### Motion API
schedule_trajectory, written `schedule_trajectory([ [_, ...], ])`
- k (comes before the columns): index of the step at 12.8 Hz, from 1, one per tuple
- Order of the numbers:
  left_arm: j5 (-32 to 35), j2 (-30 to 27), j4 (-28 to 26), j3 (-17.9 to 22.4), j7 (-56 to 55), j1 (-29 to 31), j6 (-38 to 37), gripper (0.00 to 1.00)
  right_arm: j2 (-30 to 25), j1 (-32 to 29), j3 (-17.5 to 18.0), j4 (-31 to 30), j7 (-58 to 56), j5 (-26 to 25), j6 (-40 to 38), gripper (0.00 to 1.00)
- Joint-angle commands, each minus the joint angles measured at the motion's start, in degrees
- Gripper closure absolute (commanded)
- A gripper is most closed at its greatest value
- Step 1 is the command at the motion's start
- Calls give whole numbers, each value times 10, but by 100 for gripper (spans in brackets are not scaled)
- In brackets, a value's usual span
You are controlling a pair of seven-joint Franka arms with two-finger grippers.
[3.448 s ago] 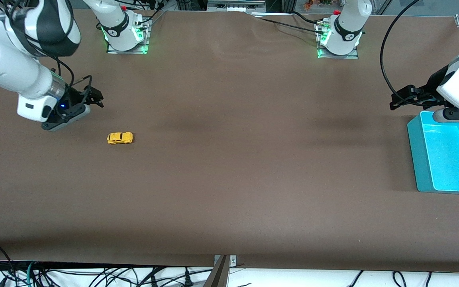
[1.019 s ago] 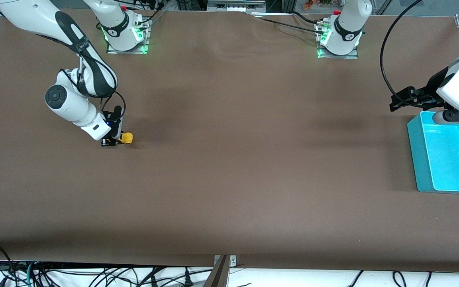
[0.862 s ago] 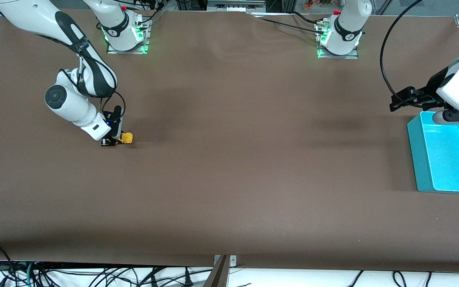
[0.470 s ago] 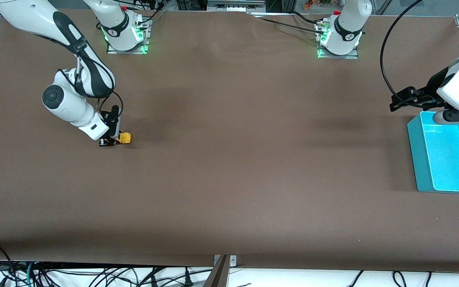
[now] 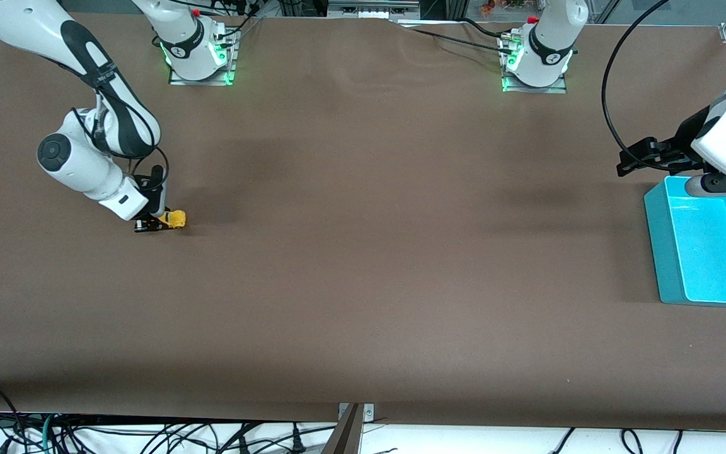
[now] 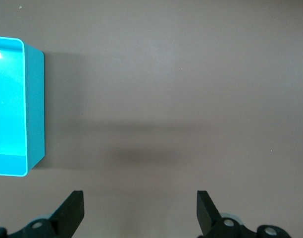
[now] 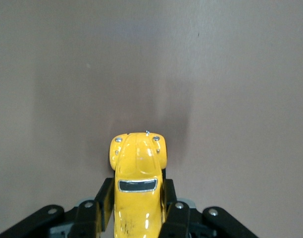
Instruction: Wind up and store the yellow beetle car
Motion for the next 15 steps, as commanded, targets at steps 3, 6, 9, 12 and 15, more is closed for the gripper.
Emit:
schedule_trajectory([
  [3, -11, 9, 18, 1, 14, 2, -4, 0, 49, -67, -10, -1, -99, -6, 16, 87],
  [6, -11, 9, 18, 1, 14, 2, -4, 0, 53, -91, -10, 6, -127, -6, 16, 86],
  [9, -11, 9, 18, 0, 13, 1, -4, 0, 57, -99, -20, 19, -116, -1, 16, 87],
  [12, -11, 9, 18, 0, 13, 0, -4, 0, 64, -99, -27, 33, -105, 5, 16, 88],
  [15, -11, 9, 18, 0, 13, -1, -4, 0, 65, -99, -26, 34, -99, 3, 15, 68],
])
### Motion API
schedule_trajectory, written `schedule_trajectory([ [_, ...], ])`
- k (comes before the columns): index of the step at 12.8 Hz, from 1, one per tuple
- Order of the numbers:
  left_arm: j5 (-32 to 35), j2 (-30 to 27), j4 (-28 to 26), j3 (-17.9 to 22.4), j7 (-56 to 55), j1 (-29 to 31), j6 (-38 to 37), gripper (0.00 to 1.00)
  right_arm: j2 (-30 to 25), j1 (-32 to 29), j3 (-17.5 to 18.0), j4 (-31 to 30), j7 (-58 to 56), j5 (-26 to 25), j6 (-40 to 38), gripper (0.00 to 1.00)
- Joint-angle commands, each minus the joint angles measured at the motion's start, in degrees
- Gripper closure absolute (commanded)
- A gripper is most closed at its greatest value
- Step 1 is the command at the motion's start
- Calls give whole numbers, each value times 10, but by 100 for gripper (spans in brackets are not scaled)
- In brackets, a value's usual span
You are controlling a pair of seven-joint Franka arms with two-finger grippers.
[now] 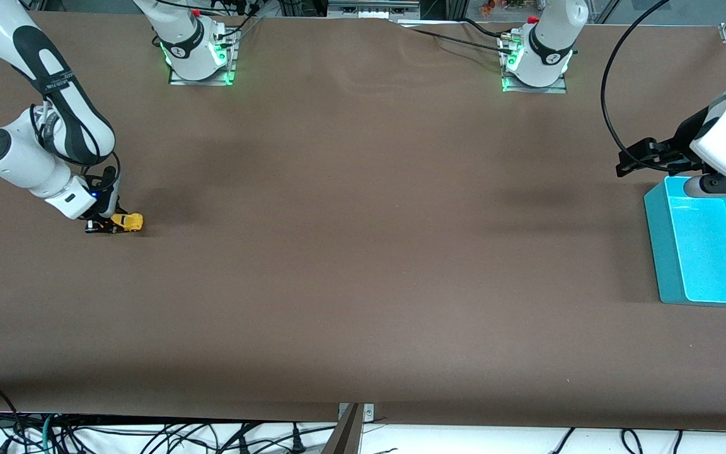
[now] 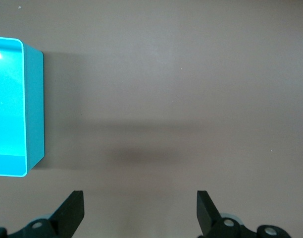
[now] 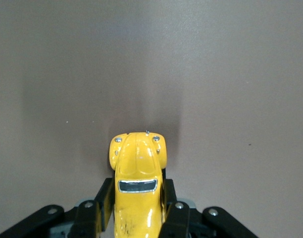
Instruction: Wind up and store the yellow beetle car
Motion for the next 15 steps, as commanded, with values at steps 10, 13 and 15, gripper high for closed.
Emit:
schedule_trajectory([
  [10, -11, 7, 17, 1, 13, -1, -4, 0, -40, -5, 99, 170, 135, -16, -255, 0],
  [13, -12, 7, 17, 2, 13, 2, -4, 0, -142, 34, 112, 184, 291, -18, -326, 0],
  [15, -12, 7, 17, 2, 12, 2, -4, 0, -186, 43, 118, 200, 403, -12, -369, 0],
])
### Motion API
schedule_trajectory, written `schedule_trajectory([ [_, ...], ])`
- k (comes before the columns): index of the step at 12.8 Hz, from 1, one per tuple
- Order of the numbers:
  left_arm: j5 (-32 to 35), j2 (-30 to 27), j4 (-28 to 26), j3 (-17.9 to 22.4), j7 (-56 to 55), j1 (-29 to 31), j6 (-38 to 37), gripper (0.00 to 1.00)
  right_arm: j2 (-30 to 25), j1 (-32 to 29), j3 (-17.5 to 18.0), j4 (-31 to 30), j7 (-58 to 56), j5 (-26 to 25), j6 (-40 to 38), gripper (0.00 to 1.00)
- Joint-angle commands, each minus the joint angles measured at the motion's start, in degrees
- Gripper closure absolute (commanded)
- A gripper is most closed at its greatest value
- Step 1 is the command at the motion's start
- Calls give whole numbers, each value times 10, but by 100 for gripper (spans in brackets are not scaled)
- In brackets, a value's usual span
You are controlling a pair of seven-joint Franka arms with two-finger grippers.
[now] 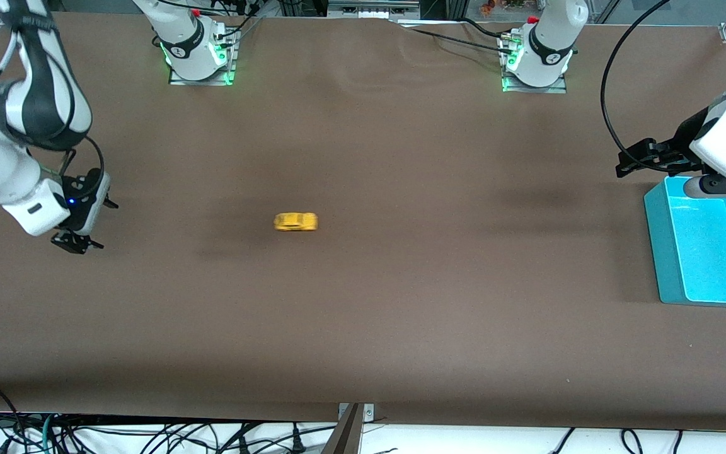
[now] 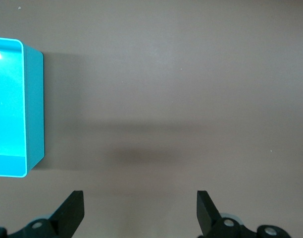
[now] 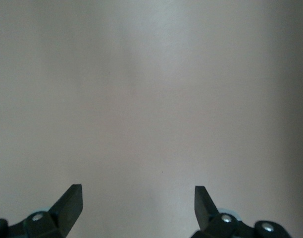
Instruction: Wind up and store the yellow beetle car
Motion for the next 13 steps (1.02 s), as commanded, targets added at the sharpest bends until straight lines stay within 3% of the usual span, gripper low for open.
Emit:
schedule_trajectory([
  [1, -12, 6, 15, 2, 12, 2, -4, 0, -60, 11, 0, 11, 116, 6, -57, 0],
  [4, -12, 8, 15, 1, 8, -2, -4, 0, -104, 25, -1, 39, 273, 40, -140, 0],
  [9, -13, 30, 38, -1, 8, -3, -5, 0, -108, 57, -6, 125, 635, 41, -265, 0],
  [13, -14, 35, 43, 0, 11, -2, -7, 0, -112, 88, -54, 137, 665, 53, -274, 0],
])
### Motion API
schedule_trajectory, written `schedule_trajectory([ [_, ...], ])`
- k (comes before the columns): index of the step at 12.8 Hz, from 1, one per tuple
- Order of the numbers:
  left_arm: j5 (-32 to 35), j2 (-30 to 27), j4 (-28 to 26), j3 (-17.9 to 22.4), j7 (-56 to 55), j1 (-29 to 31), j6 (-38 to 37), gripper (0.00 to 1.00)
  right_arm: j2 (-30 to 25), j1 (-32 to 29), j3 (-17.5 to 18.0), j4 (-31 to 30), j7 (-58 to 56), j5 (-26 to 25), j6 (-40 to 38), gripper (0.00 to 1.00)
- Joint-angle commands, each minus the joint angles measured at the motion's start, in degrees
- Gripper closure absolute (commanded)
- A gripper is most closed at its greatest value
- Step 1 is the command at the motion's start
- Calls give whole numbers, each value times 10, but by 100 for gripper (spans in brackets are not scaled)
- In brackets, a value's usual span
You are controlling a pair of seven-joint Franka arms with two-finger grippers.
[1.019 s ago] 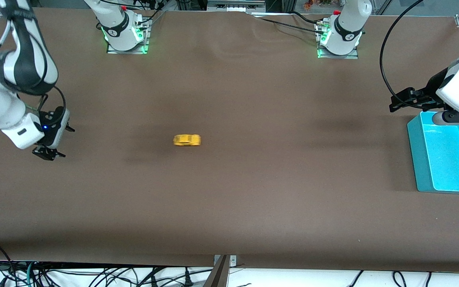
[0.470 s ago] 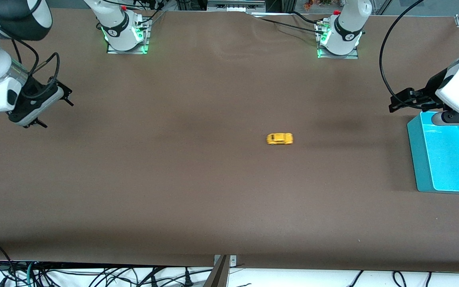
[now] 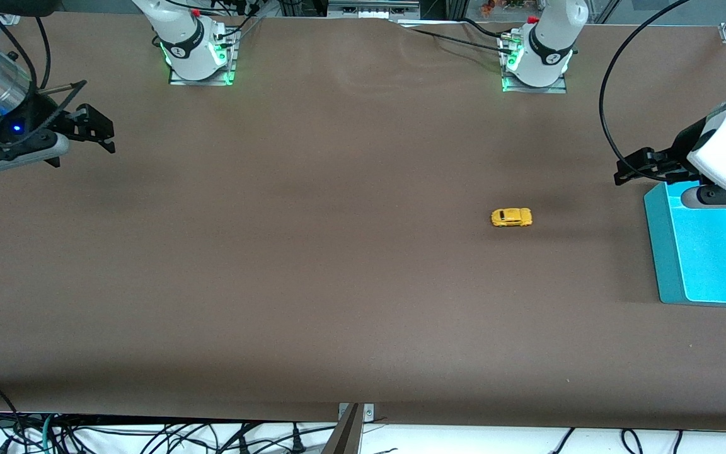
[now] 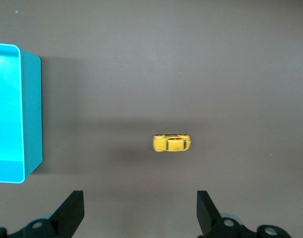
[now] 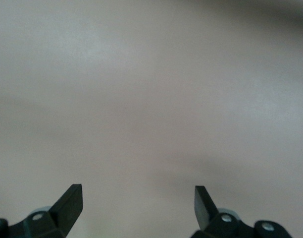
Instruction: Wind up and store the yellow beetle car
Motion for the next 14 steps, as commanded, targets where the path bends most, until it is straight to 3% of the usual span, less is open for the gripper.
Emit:
schedule_trajectory([
  [1, -14, 12, 17, 0, 16, -5, -10, 0, 1, 30, -43, 10, 30, 13, -13, 0],
  [3, -11, 17, 12, -5, 46, -15, -10, 0, 1, 35, -57, 9, 31, 13, -12, 0],
  [11, -2, 58, 9, -5, 407, -8, -5, 0, 4, 35, -66, 5, 36, 13, -10, 0],
  [14, 14, 74, -23, -5, 448, -10, 5, 0, 4, 35, -72, 1, 37, 13, -9, 0],
])
